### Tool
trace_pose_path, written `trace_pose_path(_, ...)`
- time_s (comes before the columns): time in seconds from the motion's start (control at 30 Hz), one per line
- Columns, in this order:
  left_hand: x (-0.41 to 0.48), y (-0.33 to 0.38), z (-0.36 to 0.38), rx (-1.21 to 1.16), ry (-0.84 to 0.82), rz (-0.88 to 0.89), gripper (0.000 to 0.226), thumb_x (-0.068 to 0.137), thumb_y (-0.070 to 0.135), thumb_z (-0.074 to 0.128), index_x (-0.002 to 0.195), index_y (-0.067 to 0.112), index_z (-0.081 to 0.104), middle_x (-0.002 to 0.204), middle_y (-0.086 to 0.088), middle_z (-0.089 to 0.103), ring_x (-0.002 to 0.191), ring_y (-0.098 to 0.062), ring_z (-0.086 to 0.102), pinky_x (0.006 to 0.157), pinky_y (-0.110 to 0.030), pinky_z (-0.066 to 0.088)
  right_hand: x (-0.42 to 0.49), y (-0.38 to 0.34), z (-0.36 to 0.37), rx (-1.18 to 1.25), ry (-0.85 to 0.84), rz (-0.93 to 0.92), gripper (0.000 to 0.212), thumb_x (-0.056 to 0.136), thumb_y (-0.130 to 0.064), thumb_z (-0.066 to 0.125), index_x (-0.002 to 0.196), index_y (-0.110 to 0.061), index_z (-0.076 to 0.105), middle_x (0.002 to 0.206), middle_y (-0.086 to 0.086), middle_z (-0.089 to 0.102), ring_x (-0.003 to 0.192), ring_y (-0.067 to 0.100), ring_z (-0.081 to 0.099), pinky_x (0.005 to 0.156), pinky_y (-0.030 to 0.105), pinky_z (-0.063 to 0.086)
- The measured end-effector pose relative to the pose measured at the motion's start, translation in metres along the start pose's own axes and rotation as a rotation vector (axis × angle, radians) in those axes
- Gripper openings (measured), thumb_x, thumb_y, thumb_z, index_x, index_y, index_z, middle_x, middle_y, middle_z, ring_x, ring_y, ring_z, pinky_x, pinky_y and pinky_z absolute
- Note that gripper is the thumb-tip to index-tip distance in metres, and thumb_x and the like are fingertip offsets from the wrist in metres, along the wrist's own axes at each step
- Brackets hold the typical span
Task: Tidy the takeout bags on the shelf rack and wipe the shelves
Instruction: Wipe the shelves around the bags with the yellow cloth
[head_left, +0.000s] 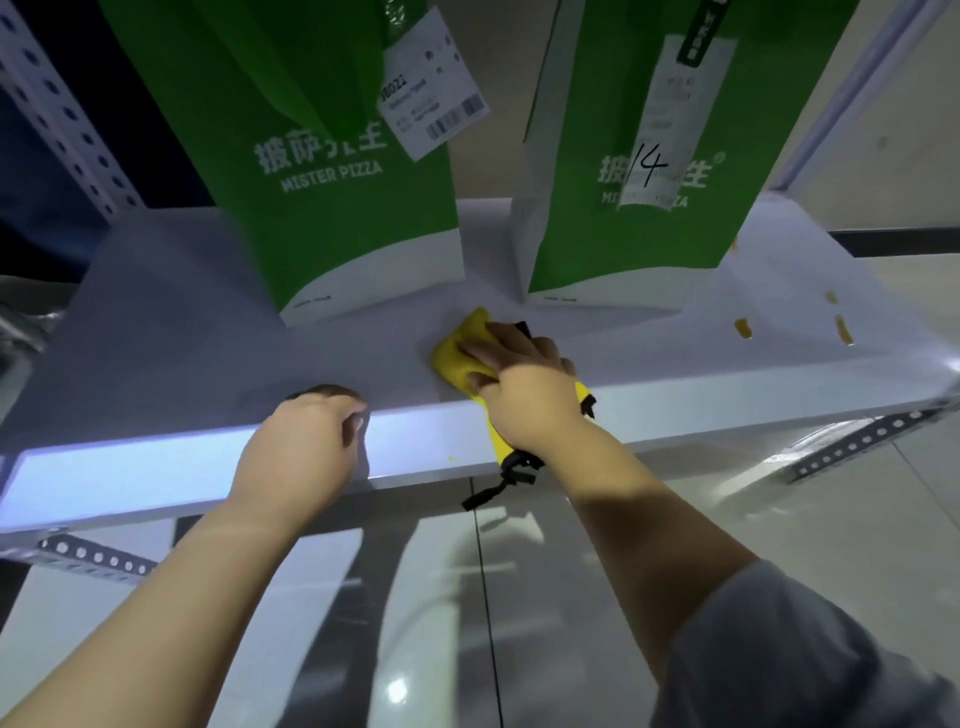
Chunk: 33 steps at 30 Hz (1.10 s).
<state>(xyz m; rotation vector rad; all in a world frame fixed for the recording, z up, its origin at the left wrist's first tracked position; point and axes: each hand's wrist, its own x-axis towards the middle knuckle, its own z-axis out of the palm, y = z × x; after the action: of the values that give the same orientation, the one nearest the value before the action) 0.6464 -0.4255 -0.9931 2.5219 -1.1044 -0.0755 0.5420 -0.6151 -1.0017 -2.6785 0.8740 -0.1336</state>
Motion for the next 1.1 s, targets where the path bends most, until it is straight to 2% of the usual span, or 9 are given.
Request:
trace_pose_path(0.2, -0.003, -0.012, -0.006, 0.011, -0.028, 0.082, 0.017, 0.089, 0.017, 0.053, 0.091, 0.016, 0.069, 0.1, -0.004, 0.069, 0.091, -0.032, 0.06, 0.075, -0.038, 0.053, -0.049, 0.011, -0.008, 0.012, -0.067, -0.181, 0.036, 0.093, -0.04, 0.046, 0.128, -0.047, 0.048, 0.139, -0.01, 0.043, 0.114, 0.026, 0.039, 0.094, 0.035, 0.03)
trace_pose_path(0.33, -0.006, -0.016, -0.005, -0.009, -0.016, 0.132, 0.018, 0.09, 0.019, 0.054, 0.096, 0.017, 0.071, 0.106, -0.002, 0.07, 0.095, -0.032, 0.061, 0.079, -0.039, 0.053, -0.049, 0.026, -0.015, -0.04, -0.007, 0.06, 0.037, 0.093, -0.038, 0.045, 0.129, -0.043, 0.047, 0.141, -0.005, 0.039, 0.118, 0.028, 0.037, 0.096, 0.038, 0.033)
trace_pose_path(0.43, -0.006, -0.018, -0.006, -0.026, 0.005, 0.149, 0.018, 0.089, 0.017, 0.056, 0.094, 0.016, 0.072, 0.106, -0.002, 0.07, 0.096, -0.033, 0.061, 0.079, -0.038, 0.053, -0.052, -0.006, 0.003, -0.063, 0.051, 0.194, 0.036, 0.092, -0.037, 0.045, 0.129, -0.041, 0.046, 0.141, -0.002, 0.036, 0.112, 0.032, 0.036, 0.089, 0.039, 0.033)
trace_pose_path(0.57, -0.004, -0.019, -0.007, -0.042, -0.023, 0.151, 0.018, 0.09, 0.018, 0.053, 0.09, 0.014, 0.07, 0.1, -0.004, 0.07, 0.092, -0.034, 0.06, 0.074, -0.04, 0.052, -0.075, -0.049, 0.03, -0.028, 0.016, -0.027, 0.038, 0.093, -0.042, 0.041, 0.131, -0.046, 0.042, 0.146, -0.011, 0.028, 0.107, 0.028, 0.035, 0.084, 0.036, 0.027)
trace_pose_path(0.7, -0.007, -0.02, -0.01, -0.063, -0.037, 0.144, 0.019, 0.091, 0.017, 0.051, 0.091, 0.014, 0.07, 0.101, -0.003, 0.069, 0.092, -0.032, 0.059, 0.075, -0.04, 0.052, -0.083, -0.022, 0.01, -0.038, 0.0, -0.122, 0.039, 0.092, -0.039, 0.046, 0.131, -0.045, 0.044, 0.147, -0.009, 0.032, 0.109, 0.028, 0.038, 0.088, 0.036, 0.03)
trace_pose_path(0.8, -0.008, -0.019, -0.011, -0.068, -0.036, 0.134, 0.019, 0.09, 0.015, 0.051, 0.09, 0.013, 0.069, 0.1, -0.002, 0.068, 0.09, -0.031, 0.058, 0.073, -0.04, 0.053, -0.071, 0.01, -0.007, -0.064, 0.045, 0.116, 0.039, 0.093, -0.036, 0.047, 0.132, -0.039, 0.046, 0.144, -0.003, 0.035, 0.112, 0.033, 0.039, 0.092, 0.039, 0.036)
trace_pose_path(0.9, -0.006, -0.019, -0.009, -0.043, -0.039, 0.128, 0.017, 0.088, 0.014, 0.052, 0.087, 0.011, 0.069, 0.096, -0.004, 0.068, 0.087, -0.032, 0.057, 0.071, -0.041, 0.052, -0.063, -0.005, 0.0, -0.055, 0.095, 0.29, 0.039, 0.091, -0.032, 0.049, 0.13, -0.036, 0.047, 0.142, -0.001, 0.035, 0.11, 0.035, 0.037, 0.09, 0.04, 0.034)
trace_pose_path(1.03, -0.003, -0.017, -0.008, -0.041, -0.029, 0.128, 0.017, 0.087, 0.015, 0.052, 0.085, 0.011, 0.069, 0.091, -0.005, 0.067, 0.083, -0.033, 0.056, 0.069, -0.039, 0.05, -0.068, -0.043, 0.023, -0.014, 0.043, -0.001, 0.038, 0.092, -0.035, 0.047, 0.129, -0.041, 0.047, 0.142, -0.007, 0.035, 0.104, 0.029, 0.036, 0.086, 0.036, 0.031)
trace_pose_path(1.1, -0.003, -0.018, -0.008, -0.065, -0.048, 0.116, 0.018, 0.087, 0.015, 0.051, 0.084, 0.01, 0.067, 0.091, -0.006, 0.066, 0.084, -0.033, 0.056, 0.069, -0.04, 0.05, -0.064, -0.038, 0.017, -0.002, 0.003, -0.041, 0.037, 0.092, -0.037, 0.047, 0.129, -0.043, 0.047, 0.141, -0.008, 0.036, 0.106, 0.029, 0.037, 0.089, 0.036, 0.033)
